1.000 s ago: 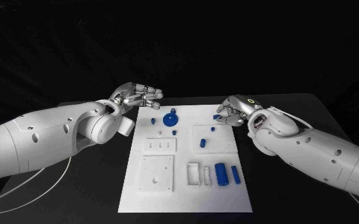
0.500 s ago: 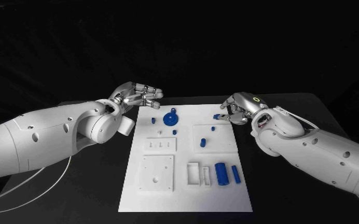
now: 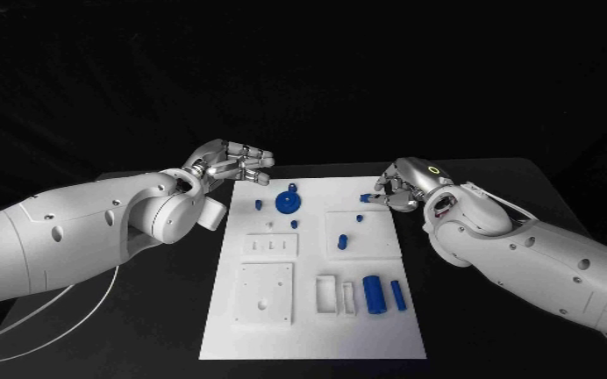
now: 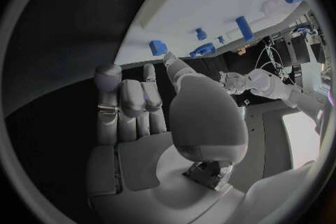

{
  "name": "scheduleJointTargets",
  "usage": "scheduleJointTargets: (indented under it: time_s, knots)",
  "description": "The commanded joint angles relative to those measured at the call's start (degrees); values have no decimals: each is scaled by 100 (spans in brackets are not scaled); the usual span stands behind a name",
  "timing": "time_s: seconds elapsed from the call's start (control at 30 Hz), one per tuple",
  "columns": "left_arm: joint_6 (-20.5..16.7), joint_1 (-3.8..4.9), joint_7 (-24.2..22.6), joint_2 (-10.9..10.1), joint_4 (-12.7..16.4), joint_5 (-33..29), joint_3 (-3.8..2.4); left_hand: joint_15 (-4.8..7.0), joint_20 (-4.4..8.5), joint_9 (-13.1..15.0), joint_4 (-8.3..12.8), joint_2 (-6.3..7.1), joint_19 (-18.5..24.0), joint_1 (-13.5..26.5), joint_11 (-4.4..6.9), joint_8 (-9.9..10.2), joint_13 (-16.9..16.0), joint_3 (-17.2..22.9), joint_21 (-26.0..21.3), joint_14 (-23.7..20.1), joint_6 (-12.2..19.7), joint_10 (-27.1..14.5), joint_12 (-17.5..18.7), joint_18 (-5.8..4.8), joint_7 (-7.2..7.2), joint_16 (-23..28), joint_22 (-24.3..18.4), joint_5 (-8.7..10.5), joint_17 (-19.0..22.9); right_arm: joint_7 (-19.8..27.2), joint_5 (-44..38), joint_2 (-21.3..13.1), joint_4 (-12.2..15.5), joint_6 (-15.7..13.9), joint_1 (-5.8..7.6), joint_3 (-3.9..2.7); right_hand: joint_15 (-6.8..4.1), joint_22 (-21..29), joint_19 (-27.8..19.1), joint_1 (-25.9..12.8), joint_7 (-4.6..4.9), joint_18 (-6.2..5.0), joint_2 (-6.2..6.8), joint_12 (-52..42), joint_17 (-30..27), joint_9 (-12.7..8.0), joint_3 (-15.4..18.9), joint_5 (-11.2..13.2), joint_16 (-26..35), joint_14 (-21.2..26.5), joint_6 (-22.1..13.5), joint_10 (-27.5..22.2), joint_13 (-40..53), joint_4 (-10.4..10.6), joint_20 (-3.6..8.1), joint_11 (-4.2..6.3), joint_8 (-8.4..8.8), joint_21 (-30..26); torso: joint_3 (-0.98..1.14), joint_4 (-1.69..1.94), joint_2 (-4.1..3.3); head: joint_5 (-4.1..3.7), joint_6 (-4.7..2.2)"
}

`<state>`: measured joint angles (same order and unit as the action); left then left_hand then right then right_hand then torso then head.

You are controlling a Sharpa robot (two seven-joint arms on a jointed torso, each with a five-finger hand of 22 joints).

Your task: Assemble the parts on the task board

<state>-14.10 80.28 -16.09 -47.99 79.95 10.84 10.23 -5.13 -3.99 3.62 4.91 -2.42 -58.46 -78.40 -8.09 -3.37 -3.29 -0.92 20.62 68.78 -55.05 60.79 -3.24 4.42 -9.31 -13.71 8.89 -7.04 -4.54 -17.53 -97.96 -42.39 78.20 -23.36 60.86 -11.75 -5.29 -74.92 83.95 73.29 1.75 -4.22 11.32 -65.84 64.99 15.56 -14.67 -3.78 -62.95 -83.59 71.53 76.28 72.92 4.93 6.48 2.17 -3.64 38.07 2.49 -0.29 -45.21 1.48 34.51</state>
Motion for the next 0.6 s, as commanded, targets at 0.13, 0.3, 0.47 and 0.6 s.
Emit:
scheduleJointTargets:
  time_s: [0.13, 0.3, 0.47, 0.6]
  knots:
    - [81, 1, -20, 0, 13, 15, -4, -1, -17, 5, 27, -24, 40, -9, 0, -17, -9, -17, 26, -40, 45, -27, -22, -9, -5, 25, -5, -11, 9, -258, -67, 20, 30, 287, -6, 1, -38, -381, 310, -51, -14, 67, 23, 14, 18, 124, -3, 31, 25, 5, 13, 21, 20, 72, 44, 32, 0, 32, -1, 0, -7, 2, 15]
    - [88, -2, -21, 9, 5, 16, -4, -1, -17, 5, 27, -24, 40, -9, 0, -17, -9, -17, 26, -40, 45, -27, -22, -9, -5, 25, -5, -11, 9, -245, -29, 44, 51, 370, -10, 1, -35, -383, 309, -75, -13, 68, 15, 28, 19, 125, 9, 16, 25, 5, 7, 16, 12, 95, 42, 31, 1, 33, 1, -11, -8, 0, 17]
    - [92, -11, -20, 18, -3, 16, -4, -1, -17, 5, 27, -24, 40, -9, 0, -17, -9, -17, 26, -40, 45, -27, -22, -9, -5, 25, -5, -11, 9, -262, -16, 71, 31, 426, -11, 1, -33, -383, 308, -113, -11, 69, 9, 53, 15, 119, 18, 4, 30, 7, -2, 6, -4, 132, 41, 30, 3, 28, 0, -1, -4, -10, 24]
    - [91, -16, -21, 20, -7, 17, -4, -1, -17, 5, 27, -24, 40, -9, 0, -17, -9, -17, 26, -40, 45, -27, -22, -9, -5, 25, -5, -11, 9, -296, -13, 89, 1, 479, -12, 1, -32, -379, 305, -153, -5, 67, 25, 78, 6, 107, 48, -25, 42, 10, -19, -7, -19, 177, 40, 27, 2, 10, 3, 5, -1, -12, 26]
